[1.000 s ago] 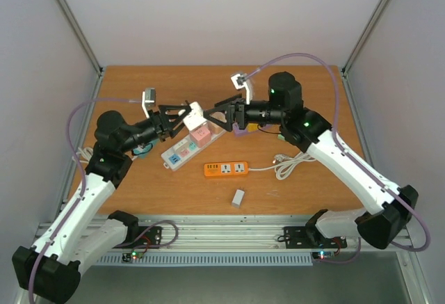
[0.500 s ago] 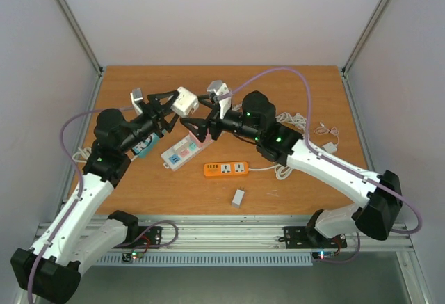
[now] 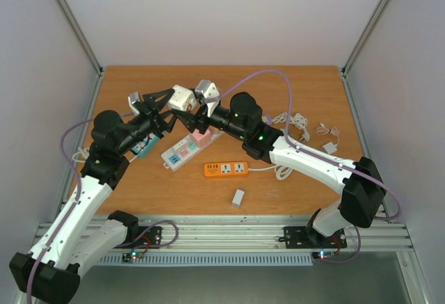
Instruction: Insert the plug
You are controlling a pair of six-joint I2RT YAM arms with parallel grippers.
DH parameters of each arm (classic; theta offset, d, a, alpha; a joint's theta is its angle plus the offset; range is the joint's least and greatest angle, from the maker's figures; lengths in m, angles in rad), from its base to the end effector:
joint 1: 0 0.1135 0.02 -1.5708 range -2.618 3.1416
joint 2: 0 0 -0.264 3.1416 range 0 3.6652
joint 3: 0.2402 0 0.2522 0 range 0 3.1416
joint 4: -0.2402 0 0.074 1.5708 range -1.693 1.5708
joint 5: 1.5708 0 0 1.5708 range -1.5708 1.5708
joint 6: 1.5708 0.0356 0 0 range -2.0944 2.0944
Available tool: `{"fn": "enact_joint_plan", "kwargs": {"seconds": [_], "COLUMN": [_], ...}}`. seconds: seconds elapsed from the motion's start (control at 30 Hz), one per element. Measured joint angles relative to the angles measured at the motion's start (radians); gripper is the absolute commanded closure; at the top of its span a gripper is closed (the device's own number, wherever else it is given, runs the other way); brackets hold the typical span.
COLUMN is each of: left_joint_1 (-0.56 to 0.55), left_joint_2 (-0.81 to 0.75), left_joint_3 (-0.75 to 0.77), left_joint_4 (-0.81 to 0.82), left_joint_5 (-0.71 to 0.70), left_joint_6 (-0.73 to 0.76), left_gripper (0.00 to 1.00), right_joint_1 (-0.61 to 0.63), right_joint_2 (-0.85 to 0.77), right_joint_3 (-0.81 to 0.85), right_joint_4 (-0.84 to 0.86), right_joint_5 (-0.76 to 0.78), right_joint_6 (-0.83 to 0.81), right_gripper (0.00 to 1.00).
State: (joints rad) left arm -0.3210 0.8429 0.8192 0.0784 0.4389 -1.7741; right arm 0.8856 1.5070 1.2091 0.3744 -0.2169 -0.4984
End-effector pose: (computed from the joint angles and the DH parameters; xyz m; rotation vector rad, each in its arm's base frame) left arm 0.1819 -0.0764 0.3706 -0.9038 1.6736 -1.9003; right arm 0.2240 0.2862 0.3707 -1.0957 1.0452 0.4731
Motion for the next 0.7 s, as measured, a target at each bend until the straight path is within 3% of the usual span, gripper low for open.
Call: {"fn": "enact_joint_plan", "kwargs": {"seconds": [0.17,0.3,0.47,0.7], "left_joint_1": [0.001,0.001,0.0,0.0], "left_joint_2": [-0.005,-0.013,-0.021,-0.04], "left_joint_3": [-0.003,-0.003,0.019,0.089], "left_joint_4": [-0.005,-0.013,-0.084,-0.242], "left_joint_5": [-0.009,-0.01,-0.005,-0.022], "left_joint_6": [-0.031,-0.036,0.019,0.311], "left_gripper": [0.63,0.39,0.12,0.07], "right_joint_1": [0.002,0.002,-0.026,-0.209], "right_joint_2": [0.014,0.013,-0.008,-0.106], "right_joint_3": [0.013,0.031,0.079,0.11], "right_joint_4": [-0.008,-0.045,-0.204,-0.547], "right_joint_5": [-0.006,-0.014,-0.068,-0.194], "right_joint_6": [-0.032,-0.044,-0.046,-0.077], "right_gripper": [0.54,0.63,0.65,0.65]}}
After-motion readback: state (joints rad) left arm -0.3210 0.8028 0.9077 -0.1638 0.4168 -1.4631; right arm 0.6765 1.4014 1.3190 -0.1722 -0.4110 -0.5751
